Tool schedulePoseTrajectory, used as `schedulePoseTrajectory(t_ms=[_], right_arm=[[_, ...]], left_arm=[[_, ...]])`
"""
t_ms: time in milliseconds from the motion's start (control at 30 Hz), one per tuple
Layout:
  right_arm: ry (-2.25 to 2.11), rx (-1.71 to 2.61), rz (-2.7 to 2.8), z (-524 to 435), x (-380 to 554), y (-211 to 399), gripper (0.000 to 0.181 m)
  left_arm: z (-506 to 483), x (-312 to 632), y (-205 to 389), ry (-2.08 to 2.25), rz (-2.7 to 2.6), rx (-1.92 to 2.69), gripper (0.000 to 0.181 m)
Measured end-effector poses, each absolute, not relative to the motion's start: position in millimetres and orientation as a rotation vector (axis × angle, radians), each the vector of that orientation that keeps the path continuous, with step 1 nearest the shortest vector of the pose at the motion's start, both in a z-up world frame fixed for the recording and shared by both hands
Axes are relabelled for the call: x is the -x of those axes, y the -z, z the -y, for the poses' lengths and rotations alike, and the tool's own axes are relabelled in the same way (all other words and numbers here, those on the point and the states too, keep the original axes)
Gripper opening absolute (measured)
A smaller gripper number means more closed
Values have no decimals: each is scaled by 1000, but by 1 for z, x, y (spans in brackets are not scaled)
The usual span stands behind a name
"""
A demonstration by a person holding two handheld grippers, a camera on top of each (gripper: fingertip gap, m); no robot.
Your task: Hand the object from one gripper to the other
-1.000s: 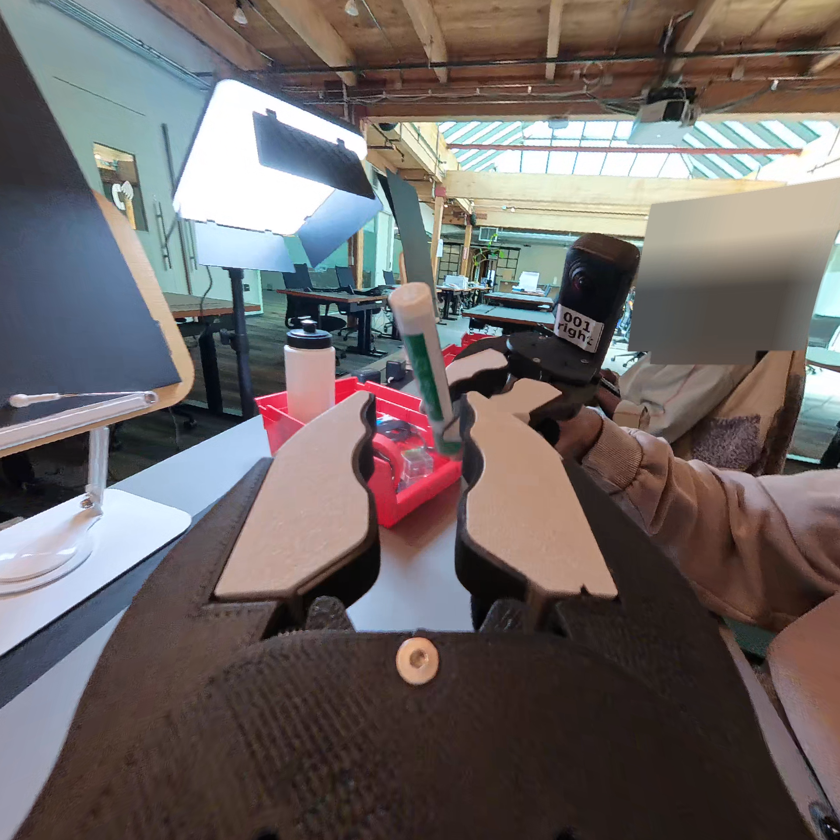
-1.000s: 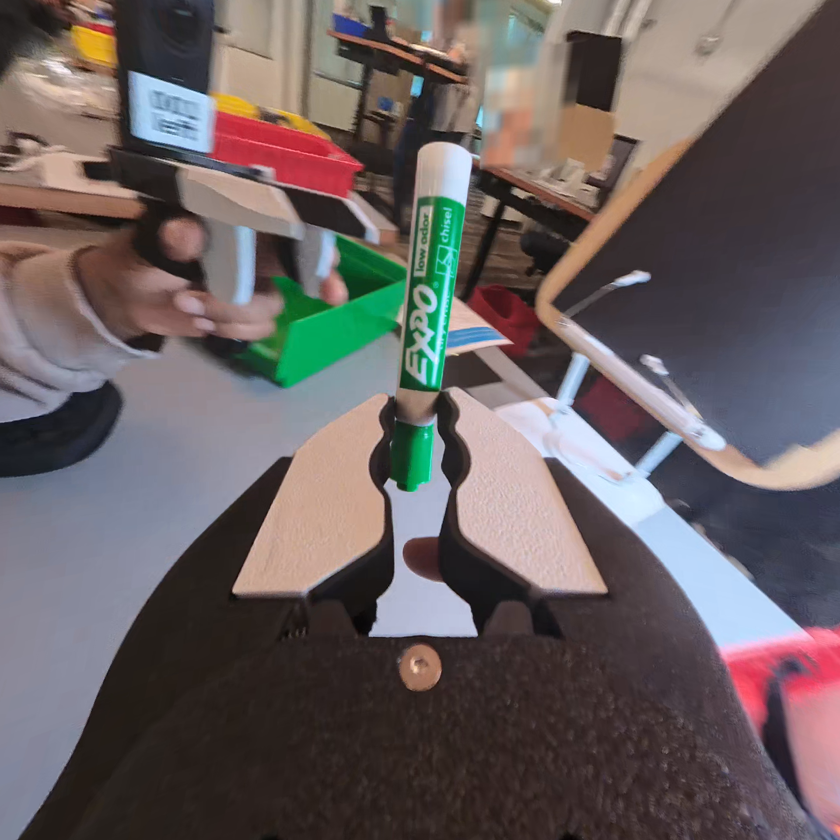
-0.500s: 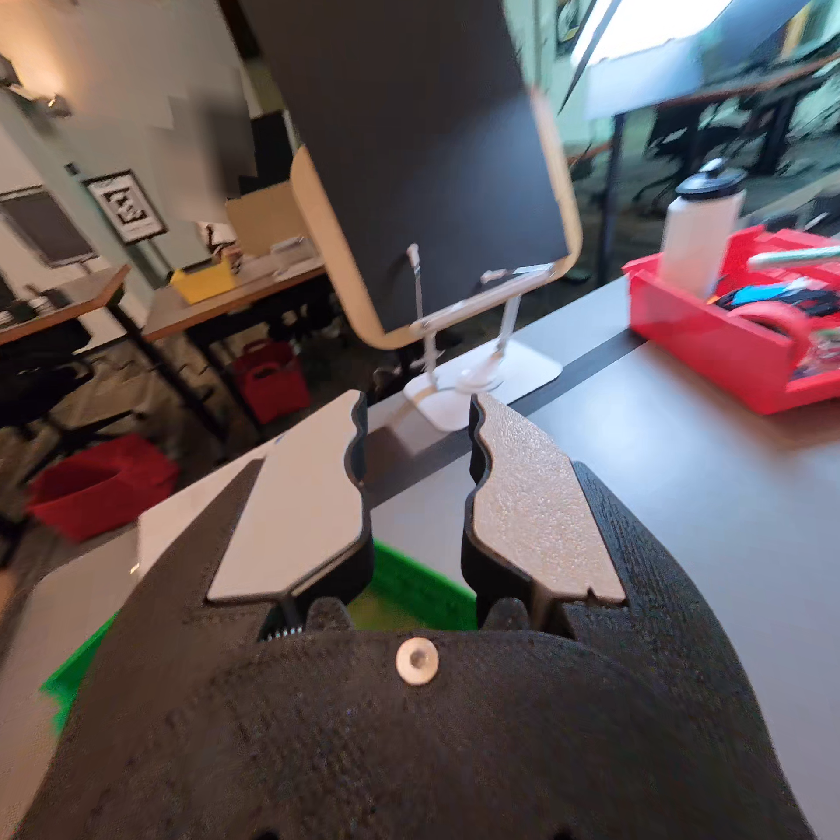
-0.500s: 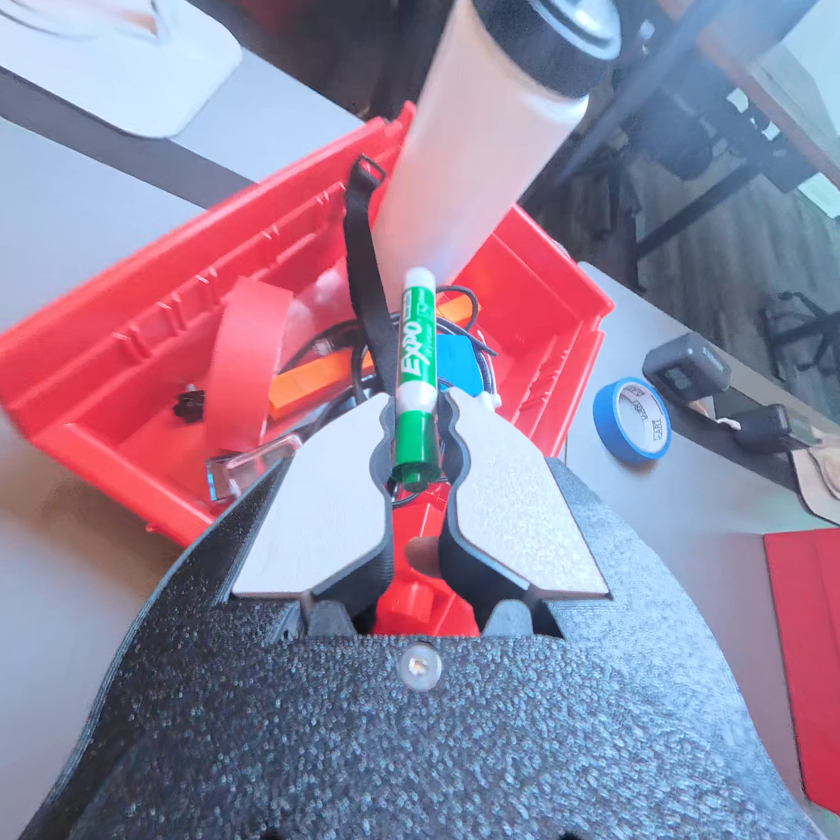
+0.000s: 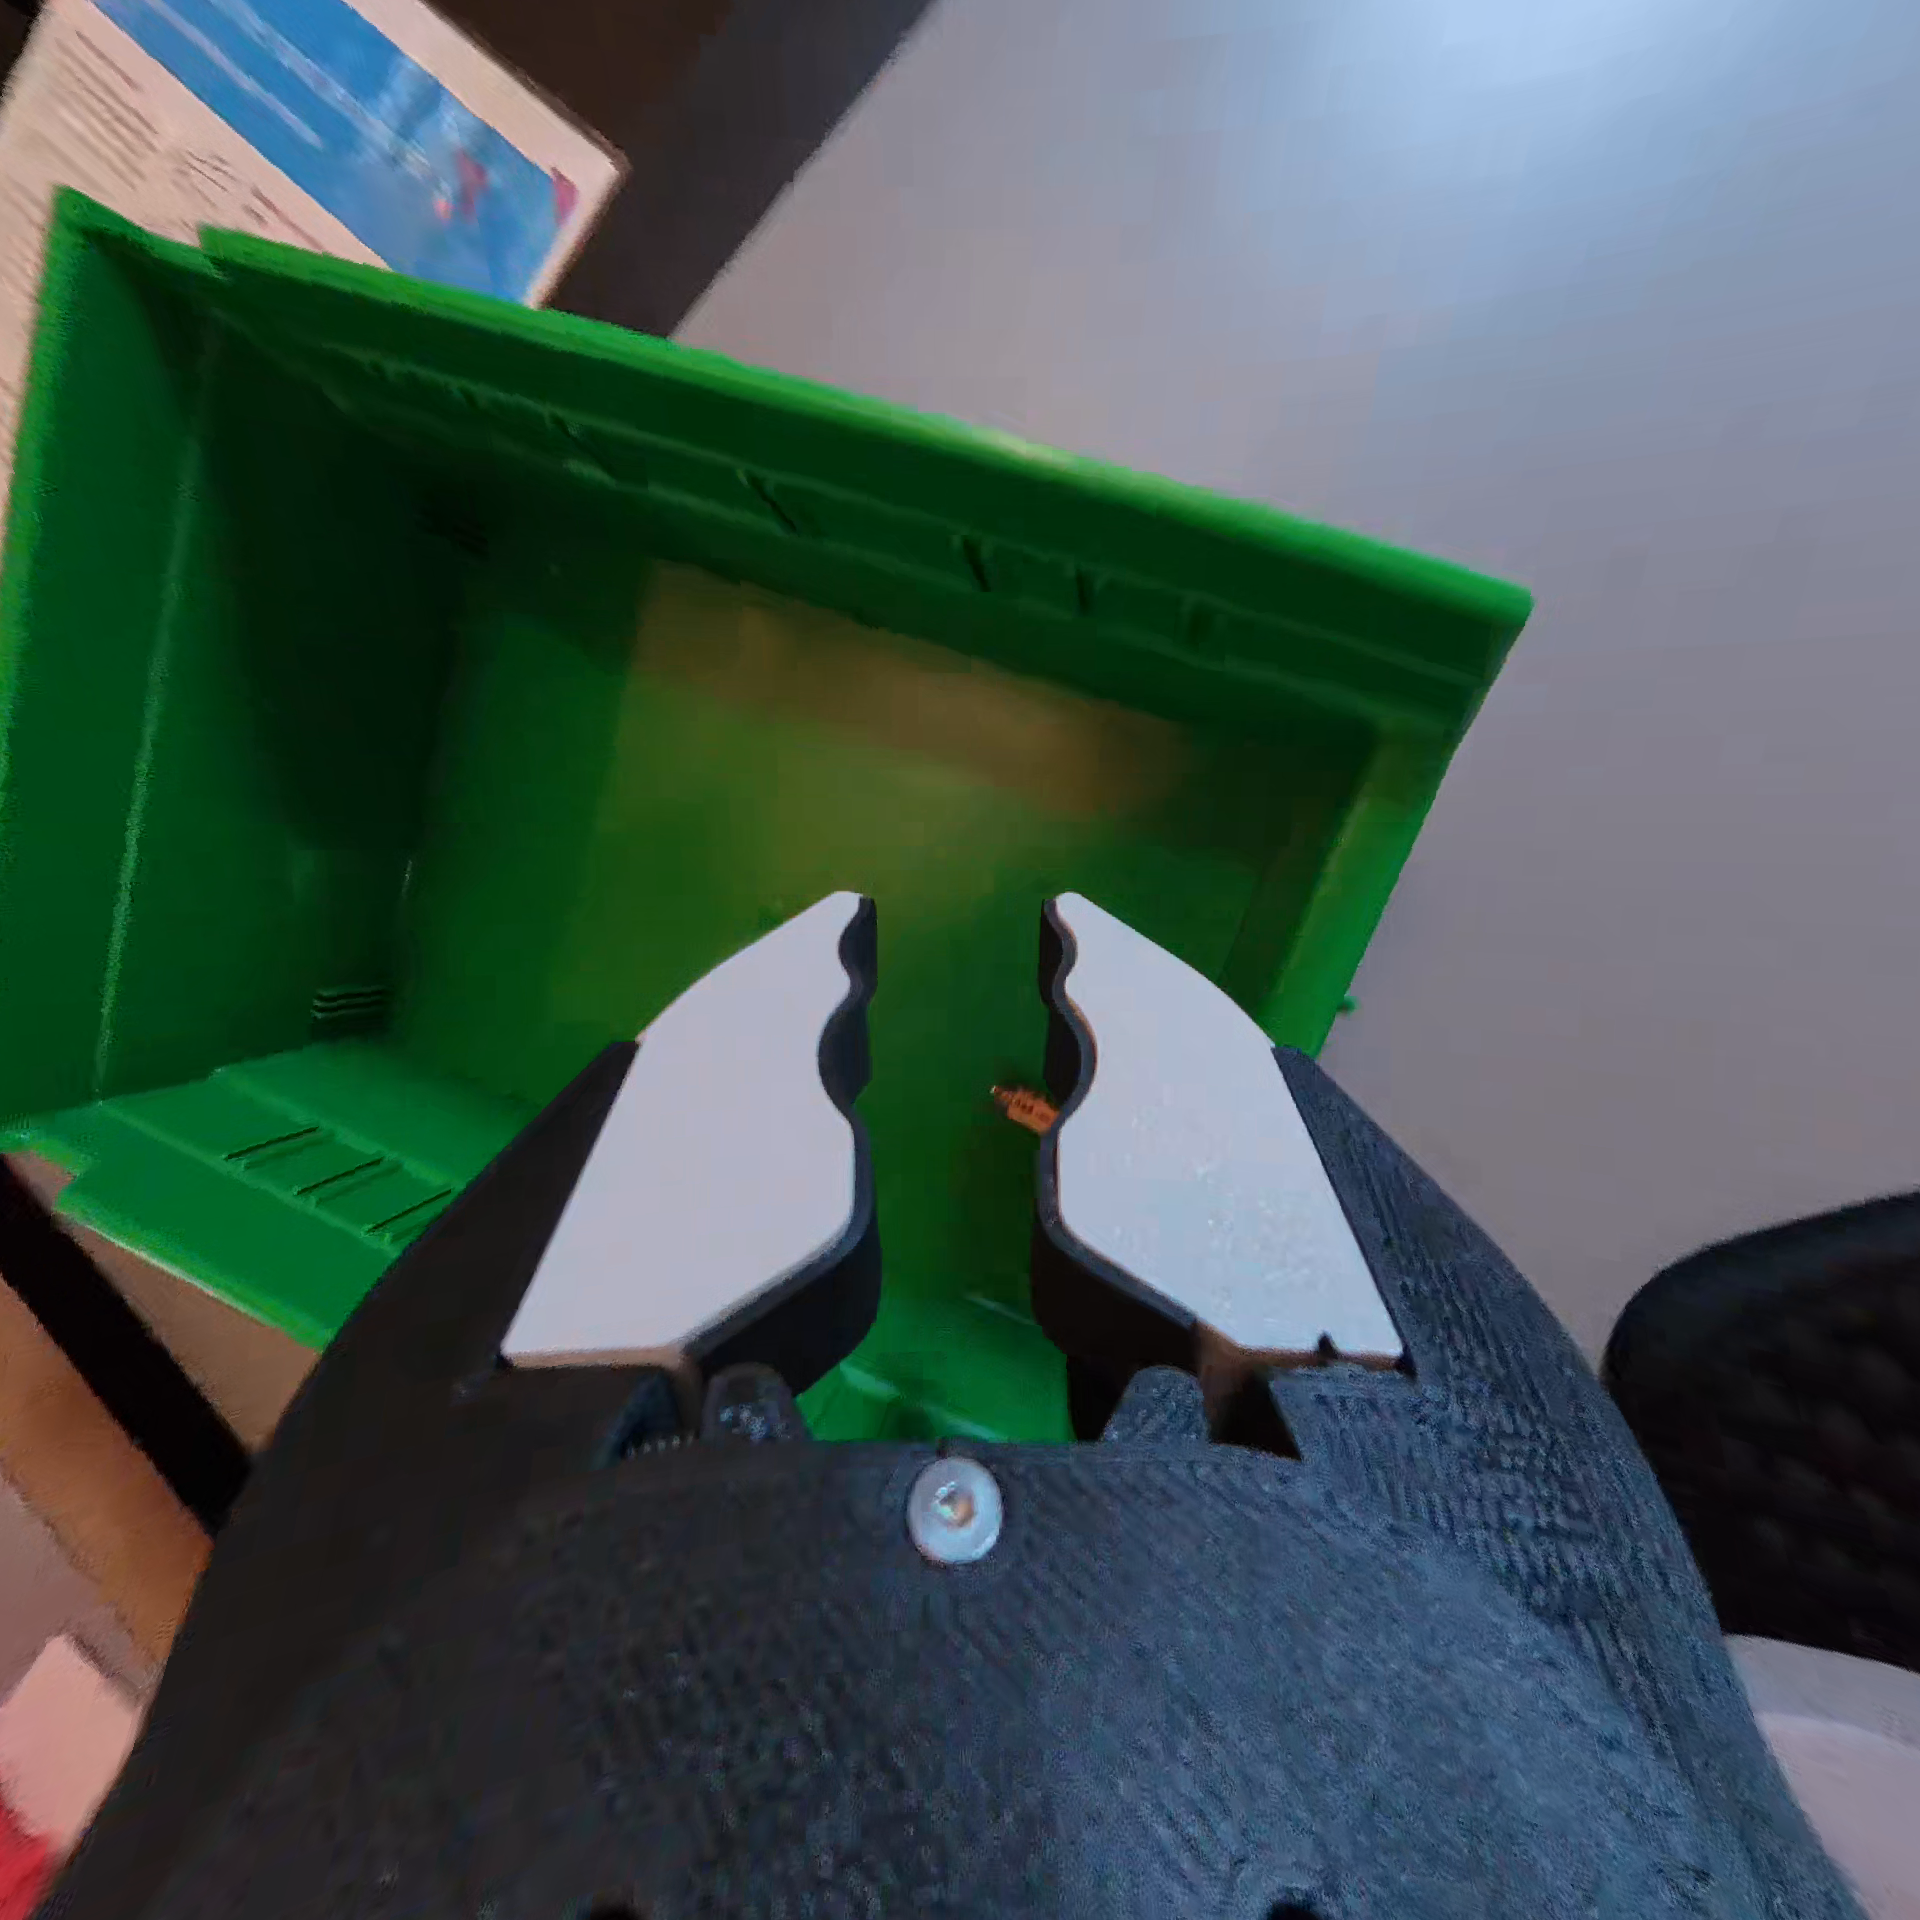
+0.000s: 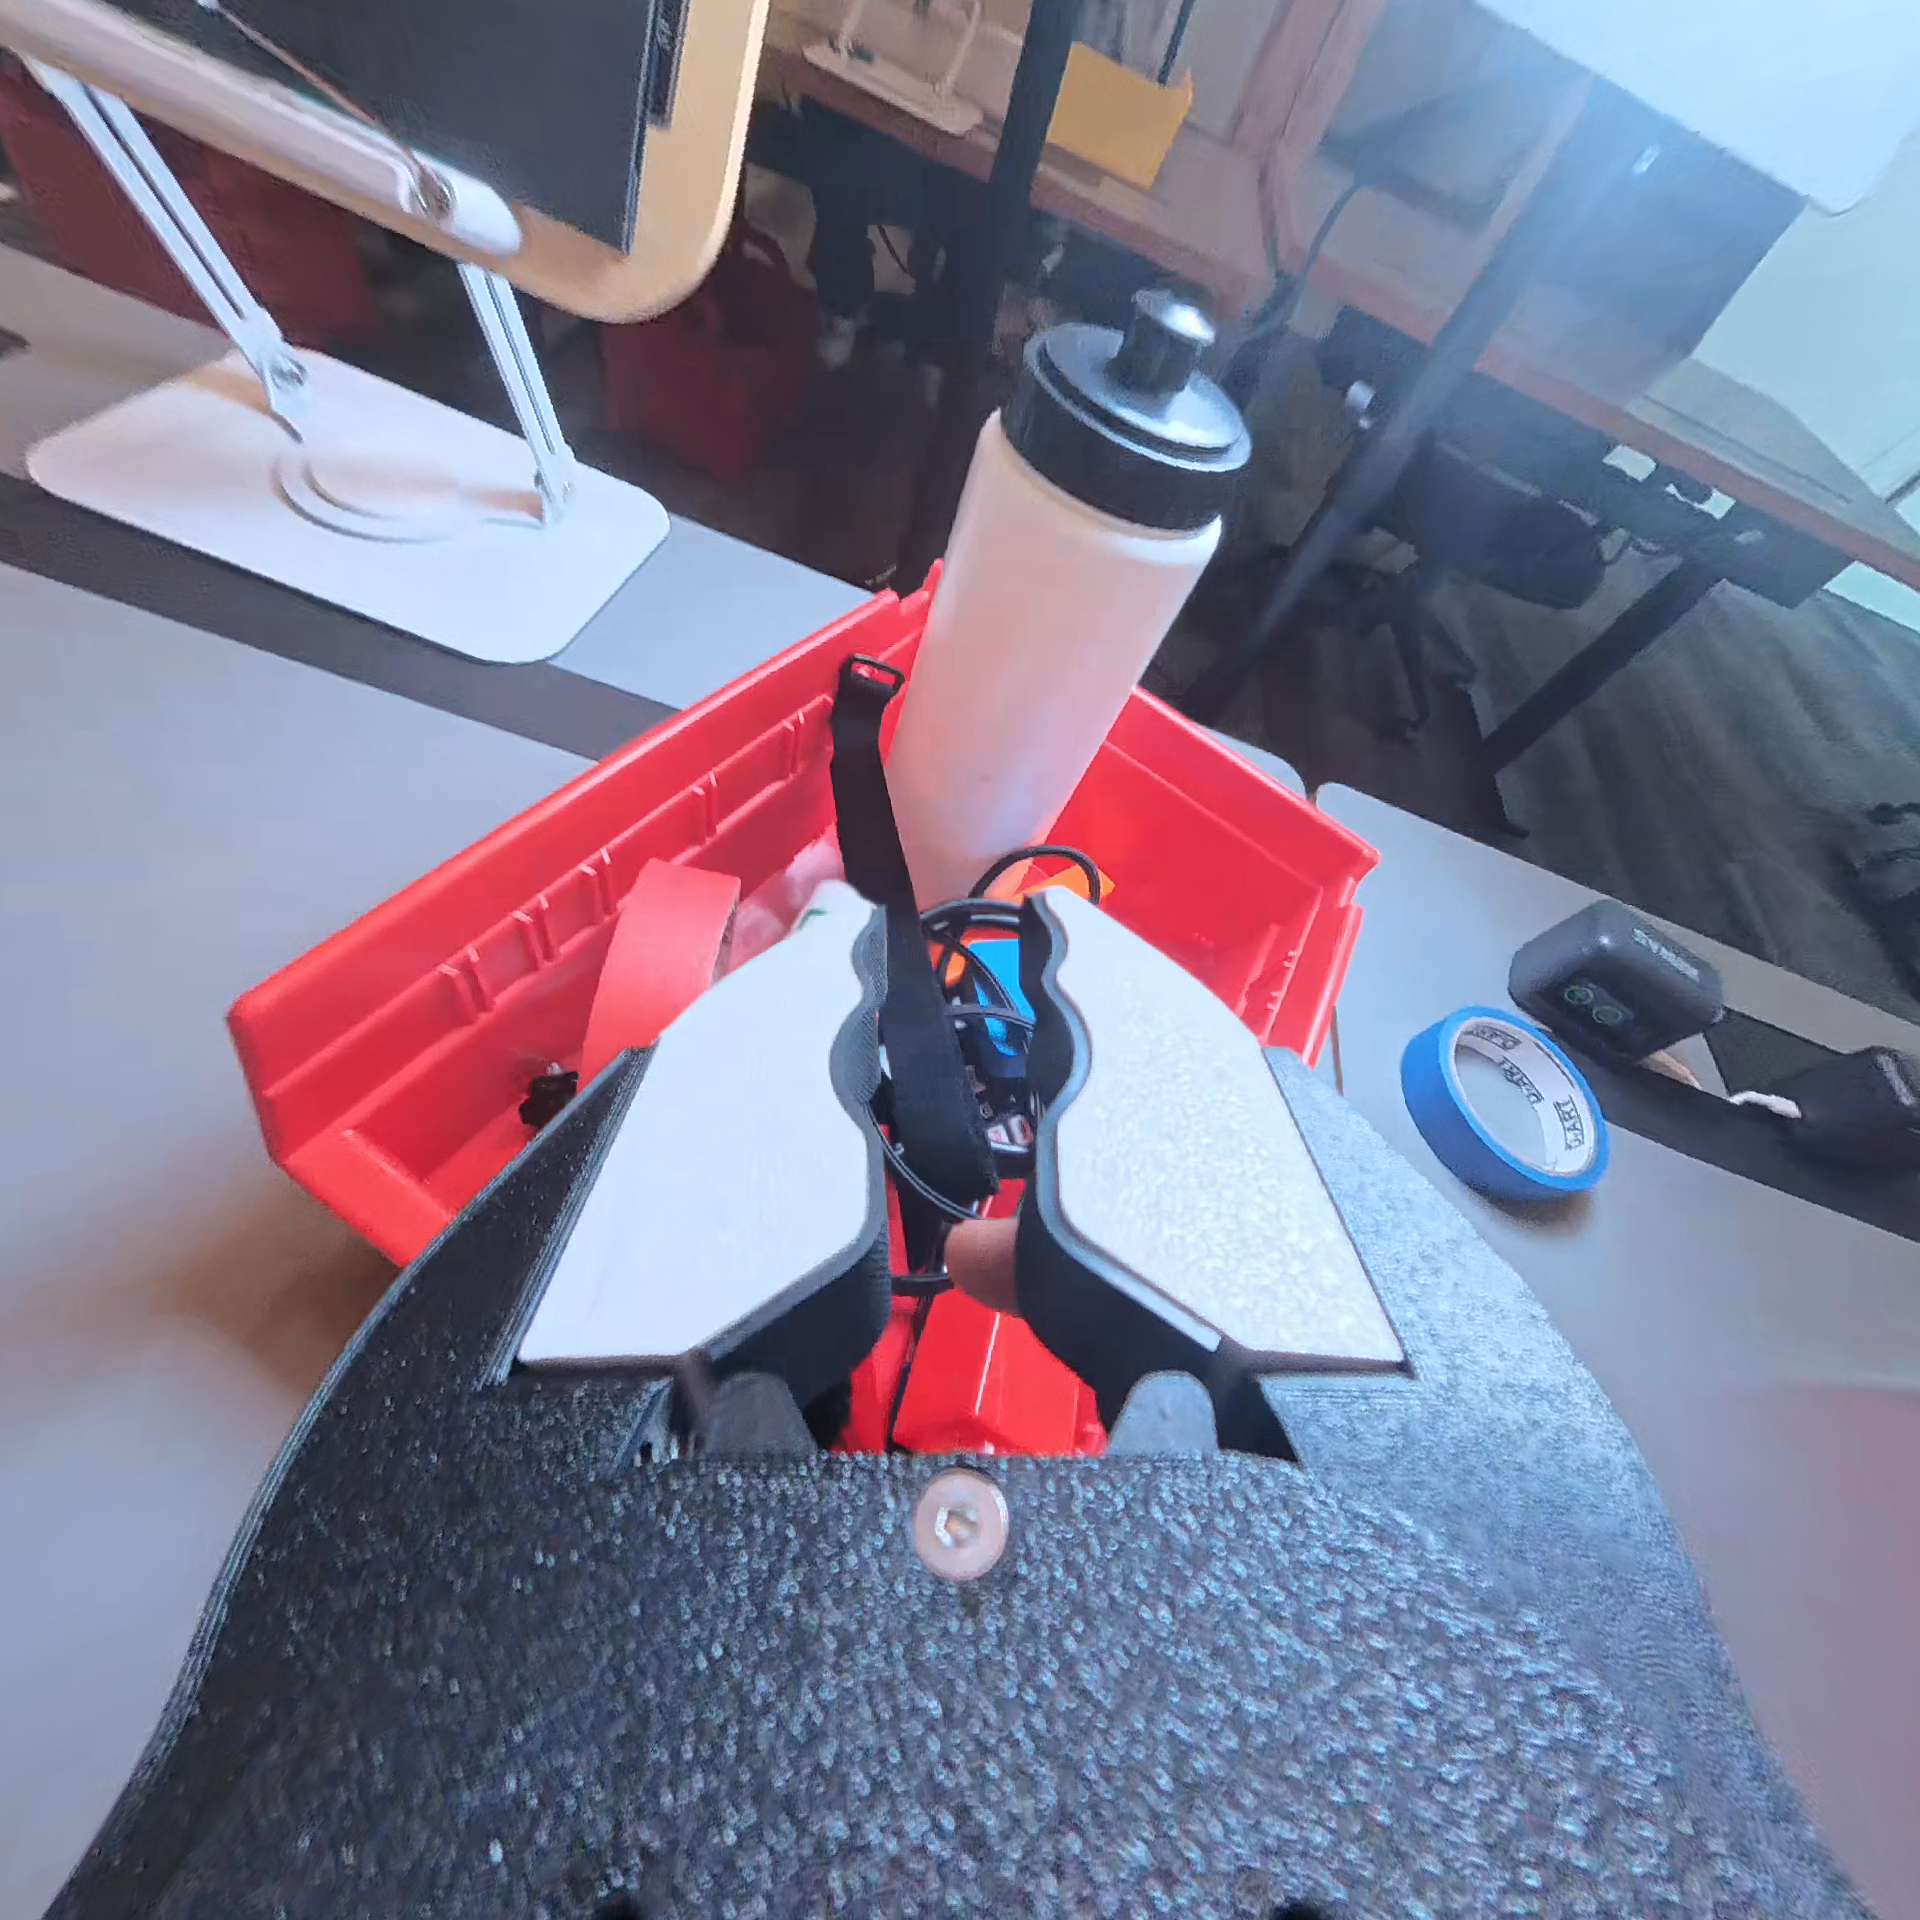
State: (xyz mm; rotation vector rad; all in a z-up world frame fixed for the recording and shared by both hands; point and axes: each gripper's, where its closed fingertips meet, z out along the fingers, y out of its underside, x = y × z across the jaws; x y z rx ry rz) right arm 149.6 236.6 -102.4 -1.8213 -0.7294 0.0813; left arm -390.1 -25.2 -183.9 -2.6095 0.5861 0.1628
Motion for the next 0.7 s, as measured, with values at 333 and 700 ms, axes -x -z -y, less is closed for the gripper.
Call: schedulePoseTrajectory(t_ms=[333,700], right_arm=[[-162,1707,750,-226,-125,82,23],[-242,1697,705,-226,-125,78,21]], left_arm=[[70,404,243,137,-635,3125,34],[86,397,271,550,-467,3258,16]])
